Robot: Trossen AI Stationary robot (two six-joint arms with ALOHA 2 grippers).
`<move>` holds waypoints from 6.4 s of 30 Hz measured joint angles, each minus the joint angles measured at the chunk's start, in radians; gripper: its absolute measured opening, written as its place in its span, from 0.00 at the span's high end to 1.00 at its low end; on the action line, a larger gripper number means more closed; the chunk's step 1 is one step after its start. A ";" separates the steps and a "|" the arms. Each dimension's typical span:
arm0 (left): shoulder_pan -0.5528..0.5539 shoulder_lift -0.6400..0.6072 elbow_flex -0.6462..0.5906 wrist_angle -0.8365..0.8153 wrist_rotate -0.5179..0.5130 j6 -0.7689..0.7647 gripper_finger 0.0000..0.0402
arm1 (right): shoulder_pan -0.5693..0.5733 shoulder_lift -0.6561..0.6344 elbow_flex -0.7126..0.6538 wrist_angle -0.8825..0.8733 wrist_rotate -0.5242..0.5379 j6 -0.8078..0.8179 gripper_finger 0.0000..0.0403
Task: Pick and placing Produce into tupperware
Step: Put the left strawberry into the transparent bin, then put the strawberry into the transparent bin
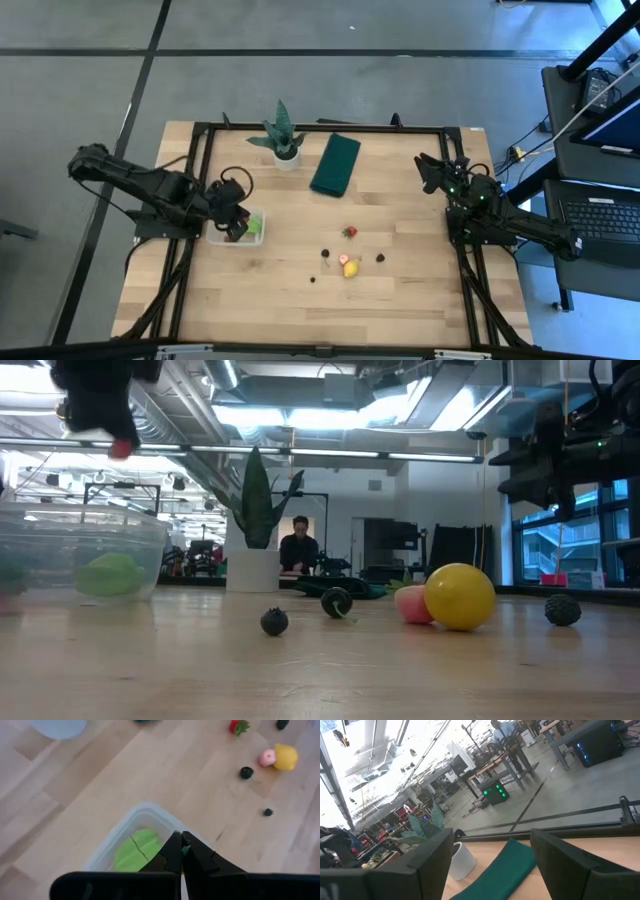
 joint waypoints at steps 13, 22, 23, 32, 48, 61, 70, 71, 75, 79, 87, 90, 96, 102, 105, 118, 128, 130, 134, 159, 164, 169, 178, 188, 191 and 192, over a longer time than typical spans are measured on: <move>-0.033 -0.036 -0.271 0.172 0.004 -0.117 0.98 | 0.000 0.000 0.000 -0.004 0.000 -0.008 0.34; -0.033 -0.037 -0.272 0.173 0.005 -0.129 1.00 | 0.000 0.000 0.000 -0.006 0.000 -0.027 0.34; -0.032 -0.036 -0.272 0.172 0.005 -0.129 1.00 | 0.000 0.000 0.000 -0.006 0.000 -0.027 0.34; -0.032 -0.036 -0.272 0.168 0.044 -0.185 0.86 | 0.000 0.000 0.000 -0.006 0.000 -0.027 0.34; -0.032 -0.047 -0.272 0.170 0.035 -0.178 0.58 | 0.000 0.000 0.000 -0.006 -0.001 -0.021 0.34; -0.032 -0.175 -0.271 0.535 -0.094 0.120 0.61 | 0.000 0.000 0.000 0.017 -0.001 -0.012 0.34; -0.033 -0.216 -0.271 0.781 -0.209 0.412 0.59 | 0.001 0.000 0.014 0.159 -0.194 -0.147 0.34; -0.033 -0.217 -0.271 0.804 -0.217 0.438 0.60 | 0.000 0.001 0.031 0.162 -0.206 -0.181 0.34; -0.033 -0.217 -0.271 0.879 -0.273 0.524 0.61 | 0.001 0.011 0.125 0.147 -0.222 -0.286 0.34; -0.032 -0.217 -0.271 0.911 -0.305 0.581 0.62 | 0.000 0.062 0.245 0.042 -0.281 -0.336 0.34; -0.032 -0.217 -0.271 0.909 -0.309 0.585 0.60 | 0.001 0.286 0.454 -0.058 -0.498 -0.343 0.34; -0.032 -0.216 -0.271 0.909 -0.310 0.594 0.60 | 0.001 0.394 0.517 -0.059 -0.557 -0.364 0.34; -0.032 -0.216 -0.271 0.908 -0.310 0.602 0.62 | 0.031 0.621 0.649 -0.124 -0.656 -0.419 0.34; -0.032 -0.216 -0.271 0.907 -0.310 0.603 0.64 | 0.125 0.843 0.793 -0.309 -0.665 -0.549 0.34; -0.032 -0.216 -0.271 0.907 -0.310 0.610 0.64 | 0.187 0.937 0.848 -0.320 -0.664 -0.637 0.34; -0.032 -0.216 -0.271 0.873 -0.309 0.611 0.64 | 0.324 1.254 0.946 -0.448 -0.531 -0.674 0.34; -0.032 -0.216 -0.271 0.833 -0.309 0.611 0.67 | 0.400 1.389 0.946 -0.459 -0.530 -0.656 0.34; -0.032 -0.215 -0.271 0.833 -0.309 0.611 0.67 | 0.414 1.415 0.946 -0.460 -0.530 -0.678 0.34; -0.032 -0.215 -0.271 0.832 -0.309 0.611 0.68 | 0.441 1.475 0.946 -0.462 -0.501 -0.702 0.34; -0.032 -0.215 -0.271 0.827 -0.309 0.610 0.67 | 0.454 1.729 0.946 -0.439 -0.403 -0.708 0.34; -0.032 -0.215 -0.271 0.817 -0.309 0.610 0.69 | 0.452 1.747 0.946 -0.439 -0.401 -0.707 0.34; -0.032 -0.215 -0.270 0.817 -0.309 0.609 0.71 | 0.452 1.774 0.946 -0.436 -0.401 -0.704 0.34; -0.032 -0.214 -0.271 0.817 -0.309 0.608 0.73 | 0.452 1.783 0.947 -0.433 -0.401 -0.702 0.34; -0.032 -0.214 -0.271 0.817 -0.309 0.605 0.72 | 0.452 1.783 0.947 -0.434 -0.404 -0.650 0.43; -0.032 -0.214 -0.271 0.817 -0.309 0.605 0.70 | 0.453 1.783 0.946 -0.433 -0.406 -0.650 0.51; -0.032 -0.214 -0.271 0.817 -0.309 0.605 0.70 | 0.453 1.783 0.946 -0.432 -0.406 -0.650 0.54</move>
